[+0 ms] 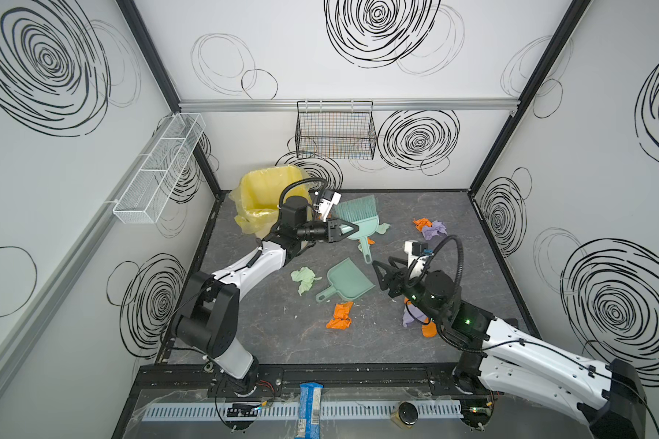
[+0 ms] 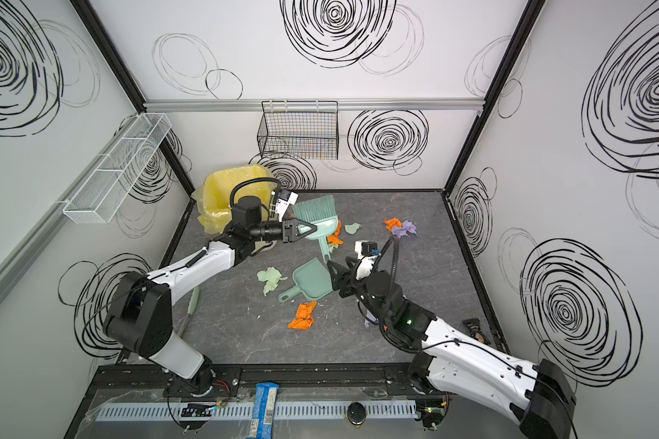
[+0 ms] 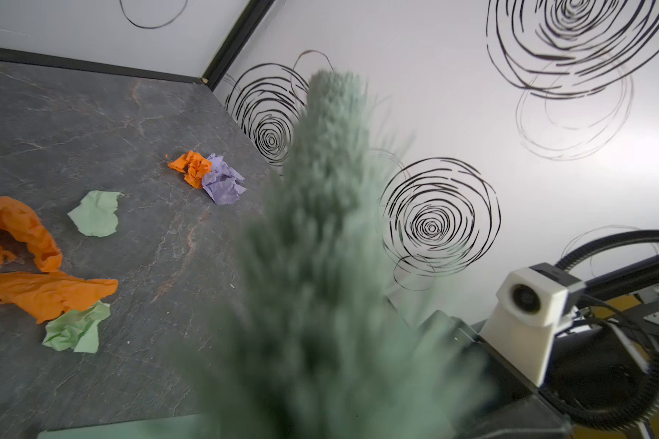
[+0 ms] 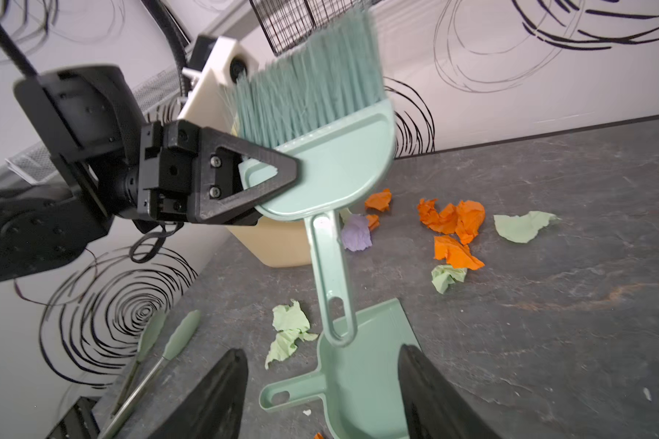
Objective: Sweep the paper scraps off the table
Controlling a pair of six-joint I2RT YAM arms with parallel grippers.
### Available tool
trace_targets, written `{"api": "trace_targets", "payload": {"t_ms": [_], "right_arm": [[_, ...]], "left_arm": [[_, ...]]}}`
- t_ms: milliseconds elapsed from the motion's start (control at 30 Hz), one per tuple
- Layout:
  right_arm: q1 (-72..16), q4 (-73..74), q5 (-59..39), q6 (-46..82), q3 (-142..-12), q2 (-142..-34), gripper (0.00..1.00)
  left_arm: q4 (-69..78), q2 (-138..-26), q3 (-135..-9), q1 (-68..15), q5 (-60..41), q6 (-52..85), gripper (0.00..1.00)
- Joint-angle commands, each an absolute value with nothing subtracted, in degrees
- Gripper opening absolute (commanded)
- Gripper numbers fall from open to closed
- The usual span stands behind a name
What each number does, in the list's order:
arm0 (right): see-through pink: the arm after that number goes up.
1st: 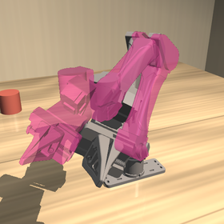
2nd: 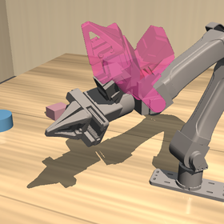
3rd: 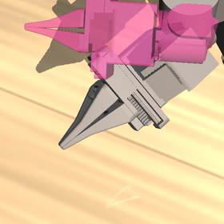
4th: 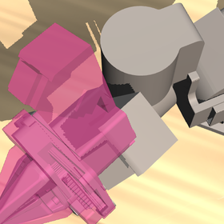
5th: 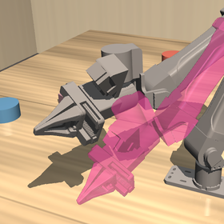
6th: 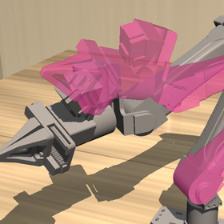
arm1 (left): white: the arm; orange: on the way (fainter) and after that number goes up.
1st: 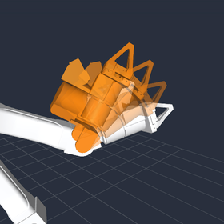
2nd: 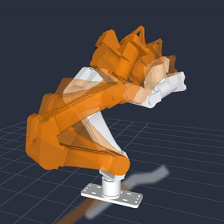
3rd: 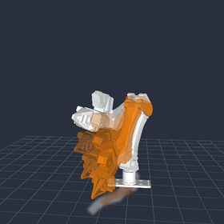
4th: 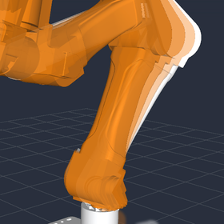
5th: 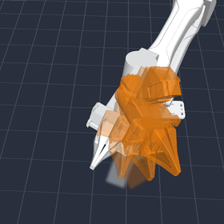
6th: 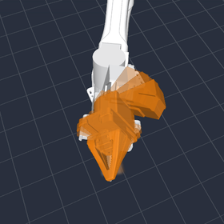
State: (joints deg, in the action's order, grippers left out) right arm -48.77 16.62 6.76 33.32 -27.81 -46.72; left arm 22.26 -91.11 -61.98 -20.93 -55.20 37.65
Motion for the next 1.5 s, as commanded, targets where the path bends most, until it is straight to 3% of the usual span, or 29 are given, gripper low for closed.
{"api": "trace_targets", "payload": {"t_ms": [0, 200, 367, 500, 1233, 1467], "right_arm": [[-44.2, 34.1, -5.9, 40.7, -23.5, -45.4, 0.68], [-42.4, 52.1, -11.1, 50.1, -19.0, -48.4, 0.64], [-43.5, 66.3, -12.6, 54.1, -18.1, -54.5, 0.52], [-44.6, 75.4, -12.4, 55.3, -18.6, -59.0, 0.48], [-44.9, 85.1, -11.3, 54.4, -32.2, -76.3, 0.23], [-45.0, 86.0, -9.7, 53.4, -31.9, -75.9, 0.01]], "left_arm": [[38.4, -85.8, -59.6, -21.0, -55.9, 47.8, 0.0], [46.8, -80.1, -55.5, -22.0, -51.6, 54.9, 0.0], [50.5, -78.6, -54.0, -22.6, -49.9, 58.3, 0.0], [50.3, -78.6, -53.9, -22.7, -49.8, 58.6, 0.0], [50.8, -78.2, -52.3, -23.2, -50.0, 58.0, 0.0], [50.8, -77.9, -51.7, -23.2, -49.7, 57.8, 0.0]]}}
